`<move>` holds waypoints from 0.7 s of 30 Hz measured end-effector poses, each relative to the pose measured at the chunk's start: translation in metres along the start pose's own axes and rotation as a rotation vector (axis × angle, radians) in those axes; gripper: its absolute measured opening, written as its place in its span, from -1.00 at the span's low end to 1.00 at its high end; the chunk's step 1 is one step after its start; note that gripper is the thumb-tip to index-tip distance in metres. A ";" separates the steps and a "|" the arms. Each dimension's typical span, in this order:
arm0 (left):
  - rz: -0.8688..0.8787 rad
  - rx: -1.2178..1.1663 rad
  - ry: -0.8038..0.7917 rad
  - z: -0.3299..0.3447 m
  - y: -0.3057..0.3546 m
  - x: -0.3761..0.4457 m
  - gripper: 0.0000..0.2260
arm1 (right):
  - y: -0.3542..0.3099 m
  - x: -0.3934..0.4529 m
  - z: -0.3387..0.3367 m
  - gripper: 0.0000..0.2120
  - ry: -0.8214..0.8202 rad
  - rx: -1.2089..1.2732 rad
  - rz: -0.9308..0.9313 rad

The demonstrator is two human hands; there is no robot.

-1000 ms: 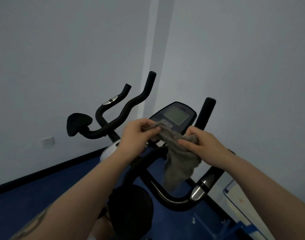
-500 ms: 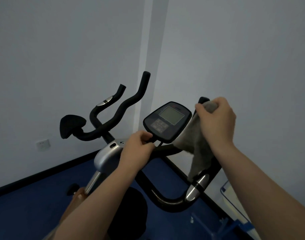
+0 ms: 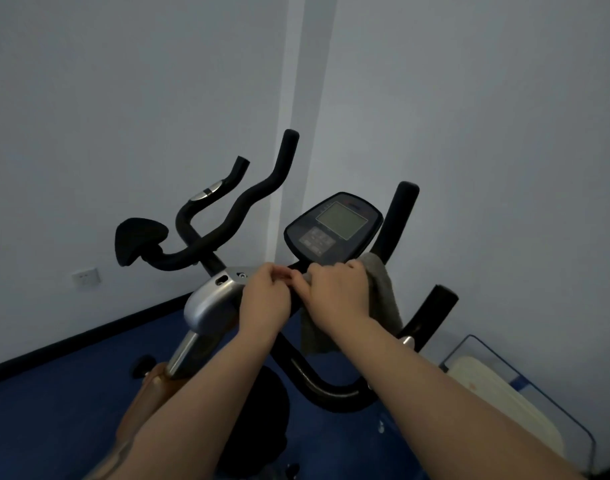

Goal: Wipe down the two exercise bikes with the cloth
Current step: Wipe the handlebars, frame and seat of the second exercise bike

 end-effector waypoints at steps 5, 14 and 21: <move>0.015 -0.010 0.012 0.000 0.001 0.002 -0.75 | 0.012 -0.002 -0.025 -0.64 0.238 0.935 0.323; 0.144 -0.103 0.031 0.035 0.060 0.024 -0.72 | 0.103 -0.006 -0.106 -0.62 0.705 2.014 0.907; 0.090 0.208 -0.045 0.082 0.060 0.035 -0.81 | 0.105 0.038 -0.085 -0.70 0.421 1.402 0.245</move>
Point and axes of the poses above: each hand's wrist, its own x-axis towards the middle knuckle, its own z-axis out of the palm, y = z × x, the point moved 2 cm from there along x, towards the middle knuckle, and after that the axes turned 3 degrees about x, right-handed, at the moved point
